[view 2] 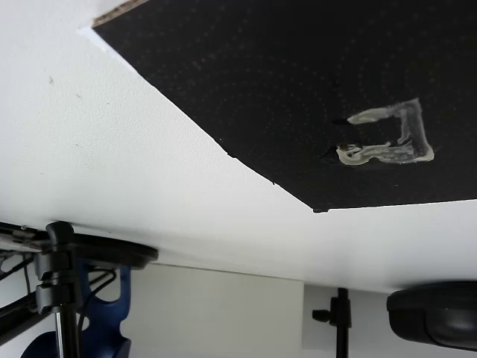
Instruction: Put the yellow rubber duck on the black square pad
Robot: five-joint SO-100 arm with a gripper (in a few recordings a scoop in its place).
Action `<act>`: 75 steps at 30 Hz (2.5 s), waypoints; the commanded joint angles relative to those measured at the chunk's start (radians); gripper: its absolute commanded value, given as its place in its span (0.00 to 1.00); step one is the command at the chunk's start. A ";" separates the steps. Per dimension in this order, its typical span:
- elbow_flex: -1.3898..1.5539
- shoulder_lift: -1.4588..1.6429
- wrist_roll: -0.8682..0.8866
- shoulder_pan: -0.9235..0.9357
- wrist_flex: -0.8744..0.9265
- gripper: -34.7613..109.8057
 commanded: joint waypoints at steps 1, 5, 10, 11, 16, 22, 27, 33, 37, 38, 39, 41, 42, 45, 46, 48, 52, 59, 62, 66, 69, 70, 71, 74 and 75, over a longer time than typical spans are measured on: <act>0.008 0.008 0.008 0.014 -0.006 0.27; 0.008 0.008 0.008 0.014 -0.006 0.27; 0.008 0.008 0.008 0.014 -0.006 0.27; 0.008 0.008 0.008 0.014 -0.006 0.27; 0.008 0.008 0.008 0.014 -0.006 0.27; 0.008 0.008 0.006 0.014 -0.006 0.27; 0.008 0.008 0.006 0.014 -0.006 0.27; 0.008 0.008 0.005 0.009 -0.006 0.27; 0.009 0.008 0.005 0.006 -0.008 0.28; 0.009 0.008 0.005 0.006 -0.008 0.28; 0.009 0.008 0.005 0.006 -0.008 0.28; 0.009 0.008 0.005 0.006 -0.008 0.28; 0.009 0.008 0.005 0.006 -0.008 0.28; 0.008 0.008 0.005 0.006 -0.008 0.28; 0.000 0.008 0.005 0.006 -0.008 0.28; -0.006 0.008 0.005 0.012 -0.009 0.28; -0.012 0.011 0.005 0.008 -0.009 0.28; -0.207 0.009 0.005 0.014 -0.009 0.28; -0.293 0.009 0.005 0.011 -0.009 0.28; -0.377 0.008 0.005 0.008 -0.009 0.28; -0.425 0.008 0.005 0.008 -0.009 0.28; -0.436 0.006 0.005 0.008 -0.009 0.28; -0.443 0.006 0.005 0.008 -0.009 0.28; -0.457 0.006 0.003 0.008 -0.011 0.28; -0.460 0.006 0.003 0.008 -0.011 0.28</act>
